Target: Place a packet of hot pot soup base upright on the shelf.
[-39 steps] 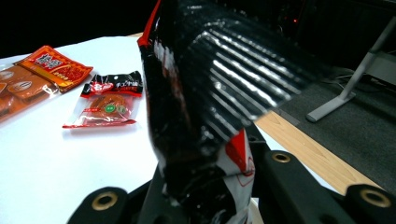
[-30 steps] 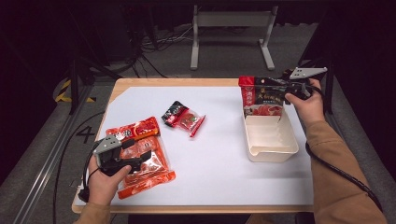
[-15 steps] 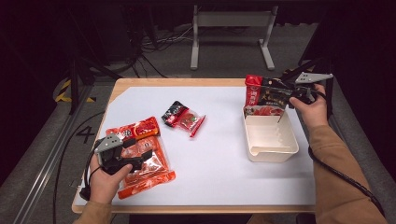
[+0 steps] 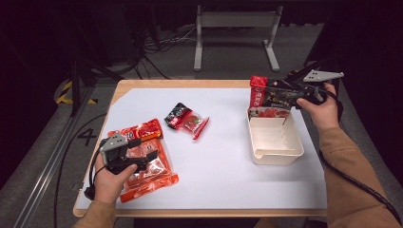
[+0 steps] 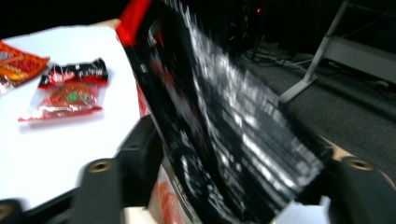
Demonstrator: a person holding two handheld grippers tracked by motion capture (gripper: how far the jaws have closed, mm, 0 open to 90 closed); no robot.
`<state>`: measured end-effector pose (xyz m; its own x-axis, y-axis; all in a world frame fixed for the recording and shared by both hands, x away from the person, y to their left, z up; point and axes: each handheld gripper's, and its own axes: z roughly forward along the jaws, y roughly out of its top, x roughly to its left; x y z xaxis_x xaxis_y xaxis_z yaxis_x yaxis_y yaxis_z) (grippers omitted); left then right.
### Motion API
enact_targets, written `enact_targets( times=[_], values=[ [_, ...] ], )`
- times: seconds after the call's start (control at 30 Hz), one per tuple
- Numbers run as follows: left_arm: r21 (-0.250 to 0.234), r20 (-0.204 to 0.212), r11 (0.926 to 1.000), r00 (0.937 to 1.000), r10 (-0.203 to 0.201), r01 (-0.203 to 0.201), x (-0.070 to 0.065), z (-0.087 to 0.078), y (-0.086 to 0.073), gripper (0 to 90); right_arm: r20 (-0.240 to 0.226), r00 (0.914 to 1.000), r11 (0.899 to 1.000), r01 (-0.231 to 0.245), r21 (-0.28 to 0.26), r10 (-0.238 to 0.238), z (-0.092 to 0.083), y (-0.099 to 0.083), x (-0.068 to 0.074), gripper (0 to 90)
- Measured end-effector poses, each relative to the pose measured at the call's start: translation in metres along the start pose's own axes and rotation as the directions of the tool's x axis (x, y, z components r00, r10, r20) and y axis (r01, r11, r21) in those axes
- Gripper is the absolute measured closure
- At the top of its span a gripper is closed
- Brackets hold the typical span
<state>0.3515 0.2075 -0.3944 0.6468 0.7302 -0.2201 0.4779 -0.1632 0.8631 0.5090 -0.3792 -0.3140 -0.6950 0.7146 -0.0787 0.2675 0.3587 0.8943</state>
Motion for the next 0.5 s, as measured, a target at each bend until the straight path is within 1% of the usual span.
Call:
enact_targets(
  times=[0.1,0.17,0.2,0.27,0.3,0.4,0.5],
  values=[
    [0.000,0.003,1.0000,1.0000,0.006,-0.006,0.000,0.003,0.002,15.0,0.002,0.9999,1.000,-0.013,-0.024,0.013,-0.009,0.008,0.005,28.7],
    [-0.001,0.009,0.9999,0.9999,0.010,-0.010,0.000,0.005,0.003,14.9,0.008,0.9999,0.999,-0.009,-0.037,0.009,-0.013,0.012,0.007,27.3],
    [0.001,0.014,0.9999,0.9998,0.011,-0.011,0.000,0.005,0.004,14.9,0.007,0.9999,0.999,-0.012,-0.041,0.012,-0.016,0.014,0.008,26.9],
    [0.000,0.020,0.9999,0.9997,0.014,-0.014,0.000,0.007,0.006,14.8,0.004,1.0000,0.999,0.000,-0.052,0.000,-0.022,0.020,0.010,26.9],
    [0.000,0.020,0.9999,0.9997,0.014,-0.014,0.000,0.007,0.006,14.8,0.004,1.0000,0.999,0.000,-0.052,0.000,-0.022,0.020,0.010,26.9],
    [-0.004,0.026,0.9998,0.9995,0.020,-0.020,0.001,0.009,0.008,14.8,-0.004,1.0000,0.998,0.003,-0.060,-0.003,-0.030,0.028,0.013,26.5],
    [0.001,0.029,0.9999,0.9994,0.017,-0.017,0.002,0.010,0.009,14.6,-0.004,1.0000,0.998,0.004,-0.070,-0.005,-0.038,0.035,0.019,24.9]
  ],
)
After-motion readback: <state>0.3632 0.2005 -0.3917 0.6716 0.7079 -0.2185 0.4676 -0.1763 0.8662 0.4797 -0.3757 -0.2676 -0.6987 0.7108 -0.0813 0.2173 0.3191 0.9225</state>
